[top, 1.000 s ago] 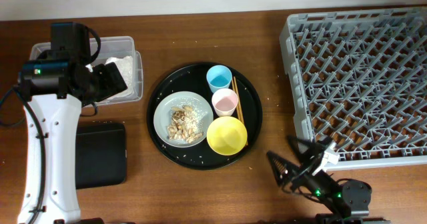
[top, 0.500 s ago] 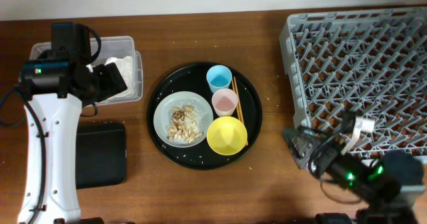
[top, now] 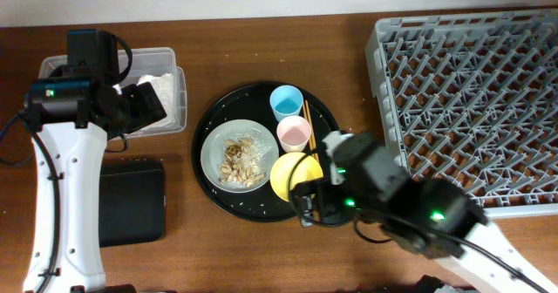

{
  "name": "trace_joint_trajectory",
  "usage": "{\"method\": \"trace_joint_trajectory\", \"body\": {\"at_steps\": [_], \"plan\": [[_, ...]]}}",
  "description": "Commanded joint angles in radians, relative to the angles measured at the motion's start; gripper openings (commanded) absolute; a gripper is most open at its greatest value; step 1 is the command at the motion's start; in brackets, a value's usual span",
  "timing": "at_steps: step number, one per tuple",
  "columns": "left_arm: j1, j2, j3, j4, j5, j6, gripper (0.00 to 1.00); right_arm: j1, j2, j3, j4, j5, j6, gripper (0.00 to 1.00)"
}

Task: Sort waste into correct bins and load items into the dishwasher rack
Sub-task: 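Reach the right gripper to the yellow cup on the tray, then lift the yellow cup and place it in the dish rack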

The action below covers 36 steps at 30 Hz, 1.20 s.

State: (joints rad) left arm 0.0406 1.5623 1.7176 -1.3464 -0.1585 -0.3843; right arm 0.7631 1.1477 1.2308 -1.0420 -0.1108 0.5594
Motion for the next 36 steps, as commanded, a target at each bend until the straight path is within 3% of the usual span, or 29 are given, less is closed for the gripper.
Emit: {"method": "trace_joint_trajectory", "body": {"at_steps": [1,10,15,26,28,31,36], "plan": [[0.002,-0.002,-0.002,-0.001,-0.011,0.015,0.99,0.076,0.127,0.017,0.023,0.124,0.056,0.98],[0.002,-0.002,-0.002,-0.001,-0.011,0.015,0.99,0.081,0.481,0.016,0.232,0.202,-0.009,0.97],[0.002,-0.002,-0.002,-0.001,-0.011,0.015,0.99,0.081,0.641,0.016,0.246,0.201,-0.058,0.63],[0.002,-0.001,-0.002,-0.001,-0.011,0.015,0.99,0.143,0.714,0.006,0.291,0.241,-0.058,0.53],[0.002,-0.002,-0.002,-0.001,-0.011,0.015,0.99,0.143,0.714,0.006,0.291,0.247,-0.058,0.45],[0.002,-0.002,-0.002,-0.001,-0.011,0.015,0.99,0.143,0.714,0.008,0.277,0.246,-0.058,0.2],[0.002,-0.002,-0.002,-0.001,-0.011,0.015,0.99,0.143,0.71,0.04,0.229,0.185,-0.057,0.04]]}}
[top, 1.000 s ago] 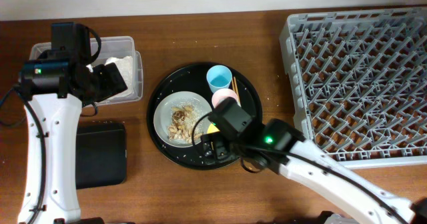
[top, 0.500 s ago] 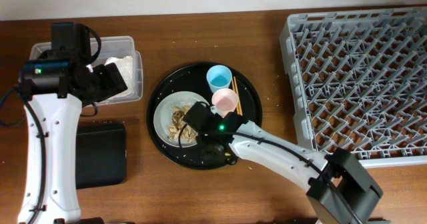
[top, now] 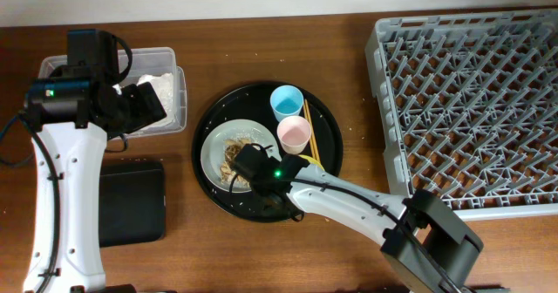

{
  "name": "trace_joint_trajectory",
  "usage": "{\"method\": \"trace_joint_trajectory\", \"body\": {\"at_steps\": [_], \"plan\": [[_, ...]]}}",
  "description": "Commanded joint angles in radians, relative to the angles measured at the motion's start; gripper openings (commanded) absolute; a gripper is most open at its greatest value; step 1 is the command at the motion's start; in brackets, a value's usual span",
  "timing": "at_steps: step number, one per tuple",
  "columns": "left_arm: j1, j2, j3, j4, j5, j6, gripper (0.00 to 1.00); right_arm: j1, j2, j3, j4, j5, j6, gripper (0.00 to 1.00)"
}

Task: Sort waste into correct bins and load items into the dishwasher rack
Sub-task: 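Lift the yellow cup and place it in the dish rack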

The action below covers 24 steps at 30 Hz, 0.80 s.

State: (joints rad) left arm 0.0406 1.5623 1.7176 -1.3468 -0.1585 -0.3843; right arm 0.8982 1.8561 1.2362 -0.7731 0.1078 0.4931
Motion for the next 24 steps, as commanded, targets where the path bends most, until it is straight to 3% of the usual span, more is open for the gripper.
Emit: {"method": "trace_joint_trajectory", "body": {"at_steps": [1,4,7,10,11,13,16,19,24], "plan": [[0.002,-0.001,-0.002,-0.001,-0.011,0.015,0.99,0.008,0.002,0.064,-0.071,-0.048,0.009,0.04],[0.002,-0.002,-0.002,-0.001,-0.011,0.015,0.99,-0.002,0.0,0.297,-0.314,-0.047,0.009,0.04],[0.002,-0.002,-0.002,-0.001,-0.011,0.015,0.99,-0.073,-0.026,0.659,-0.605,-0.056,-0.021,0.04],[0.002,-0.002,-0.002,-0.001,-0.011,0.015,0.99,-0.241,-0.083,0.897,-0.763,-0.056,-0.18,0.04],[0.002,-0.002,-0.002,-0.001,-0.011,0.015,0.99,-0.383,-0.102,0.967,-0.81,-0.089,-0.232,0.04],[0.002,-0.002,-0.002,-0.001,-0.011,0.015,0.99,-0.727,-0.108,1.004,-0.811,-0.249,-0.34,0.04],[0.002,-0.002,-0.002,-0.001,-0.011,0.015,0.99,-1.07,-0.045,0.989,-0.768,-0.256,-0.433,0.04],[0.002,-0.002,-0.002,-0.001,-0.011,0.015,0.99,-1.254,0.046,0.989,-0.699,-0.451,-0.445,0.04],[0.002,-0.001,-0.002,-0.001,-0.011,0.015,0.99,-1.479,0.254,0.989,-0.597,-0.996,-0.773,0.04]]}}
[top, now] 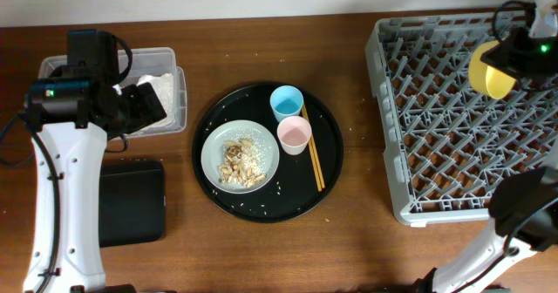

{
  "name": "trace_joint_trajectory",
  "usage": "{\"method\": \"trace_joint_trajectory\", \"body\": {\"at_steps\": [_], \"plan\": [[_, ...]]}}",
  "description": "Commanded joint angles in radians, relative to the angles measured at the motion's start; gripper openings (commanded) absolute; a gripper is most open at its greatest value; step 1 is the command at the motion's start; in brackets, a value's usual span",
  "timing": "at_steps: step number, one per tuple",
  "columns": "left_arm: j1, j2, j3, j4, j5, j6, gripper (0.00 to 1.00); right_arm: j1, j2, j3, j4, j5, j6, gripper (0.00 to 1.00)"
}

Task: Sort waste into correct bins and load items into the dishwasher rack
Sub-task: 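Lift the yellow cup and place it in the dish rack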

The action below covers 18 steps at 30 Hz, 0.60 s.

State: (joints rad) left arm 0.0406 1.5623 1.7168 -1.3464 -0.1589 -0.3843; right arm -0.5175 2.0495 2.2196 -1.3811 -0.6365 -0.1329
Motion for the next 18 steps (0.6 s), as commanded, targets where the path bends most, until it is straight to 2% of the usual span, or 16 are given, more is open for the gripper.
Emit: {"method": "trace_joint_trajectory", "body": {"at_steps": [1,3,9,13,18], "plan": [[0.002,-0.001,-0.002,-0.001,-0.01,0.015,0.99,-0.101,0.102,0.006,0.021,-0.355,-0.174,0.04],[0.002,-0.002,-0.002,-0.001,-0.01,0.015,0.99,-0.152,0.172,0.006,0.024,-0.509,-0.204,0.04],[0.002,-0.002,-0.002,-0.001,-0.01,0.015,0.99,-0.178,0.25,0.001,-0.063,-0.58,-0.256,0.04],[0.002,-0.002,-0.002,-0.001,-0.01,0.015,1.0,-0.178,0.25,-0.008,-0.2,-0.569,-0.255,0.04],[0.002,-0.002,-0.002,-0.001,-0.01,0.015,0.99,-0.178,0.25,-0.012,-0.228,-0.377,-0.253,0.04]]}}
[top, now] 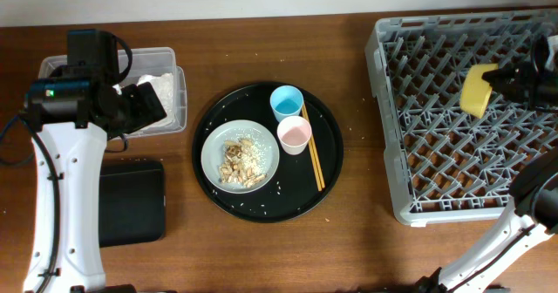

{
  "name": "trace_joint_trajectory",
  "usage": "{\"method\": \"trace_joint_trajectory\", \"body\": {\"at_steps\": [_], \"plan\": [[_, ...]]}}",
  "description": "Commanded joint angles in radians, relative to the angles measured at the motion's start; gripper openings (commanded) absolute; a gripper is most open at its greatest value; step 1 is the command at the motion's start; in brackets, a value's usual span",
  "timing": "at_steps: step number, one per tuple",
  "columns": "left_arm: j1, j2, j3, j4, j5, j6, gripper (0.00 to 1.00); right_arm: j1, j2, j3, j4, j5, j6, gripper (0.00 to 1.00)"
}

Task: Sort waste into correct bins and load items into the dishwasher rack
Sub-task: 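Lift the yellow cup and place it in the dish rack, then reach the right gripper to the pink cup and grasp it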

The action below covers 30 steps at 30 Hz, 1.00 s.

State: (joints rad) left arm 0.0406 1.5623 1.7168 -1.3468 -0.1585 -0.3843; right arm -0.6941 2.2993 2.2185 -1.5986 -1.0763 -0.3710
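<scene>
A yellow bowl [476, 91] sits tilted on its side over the right part of the grey dishwasher rack [436, 162]. My right gripper [500, 81] reaches in from the right edge and is shut on the bowl's rim. On the round black tray [261, 207] are a white plate of food scraps [240, 156], a blue cup [286, 102], a pink cup [294, 134] and chopsticks [314, 158]. My left gripper [144, 104] hangs over the clear bin [173, 73]; its fingers do not show clearly.
The clear bin at the back left holds white waste. A black bin [131, 201] stands in front of it, beside the left arm. Bare wooden table lies between the tray and the rack.
The yellow bowl has moved from the rack's far right corner a little forward and left, and now sits tilted on its side. The left arm has not moved.
First the right gripper was at the yellow bowl on the tray's front right. Then the arm stretched across the tray over the plate. Later the bowl was held above the rack's far right corner, off the tray. Now it is tilted over the rack.
</scene>
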Motion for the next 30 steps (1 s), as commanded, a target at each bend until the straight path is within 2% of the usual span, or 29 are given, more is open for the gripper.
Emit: {"method": "trace_joint_trajectory", "body": {"at_steps": [1,5,8,12,17,21,25,27,28,29,30], "plan": [[0.002,-0.002,-0.002,-0.001,-0.011,0.015,0.99,-0.001,0.0,-0.019,-0.011,0.068,-0.014,0.04],[0.002,-0.002,-0.002,-0.001,-0.011,0.015,0.99,-0.001,0.0,-0.119,0.075,0.071,-0.018,0.04],[0.002,-0.002,-0.002,-0.001,-0.011,0.015,0.99,-0.001,0.0,-0.126,0.057,-0.202,-0.018,0.04],[0.002,-0.001,-0.002,-0.001,-0.011,0.015,0.99,-0.009,0.0,-0.126,0.056,-0.22,-0.014,0.04],[0.002,-0.002,-0.002,-0.001,-0.011,0.015,0.99,-0.081,0.0,-0.126,0.01,-0.039,0.013,0.04],[0.002,-0.002,-0.002,-0.001,-0.011,0.015,0.99,-0.118,0.0,-0.126,0.0,-0.037,0.012,0.04],[0.002,-0.002,-0.002,-0.001,-0.011,0.015,0.99,-0.171,-0.022,-0.124,-0.101,-0.055,0.013,0.09],[0.002,-0.002,-0.002,-0.001,-0.011,0.015,0.99,-0.226,-0.069,-0.124,-0.1,-0.043,0.04,0.15],[0.002,-0.002,-0.002,-0.001,-0.011,0.015,1.0,-0.268,-0.105,-0.121,-0.097,0.015,0.078,0.19],[0.002,-0.002,-0.002,-0.001,-0.011,0.015,0.99,-0.309,-0.145,-0.12,-0.101,0.159,0.129,0.24],[0.002,-0.002,-0.002,-0.001,-0.011,0.015,0.99,-0.32,-0.168,-0.12,-0.101,0.229,0.151,0.25]]}}
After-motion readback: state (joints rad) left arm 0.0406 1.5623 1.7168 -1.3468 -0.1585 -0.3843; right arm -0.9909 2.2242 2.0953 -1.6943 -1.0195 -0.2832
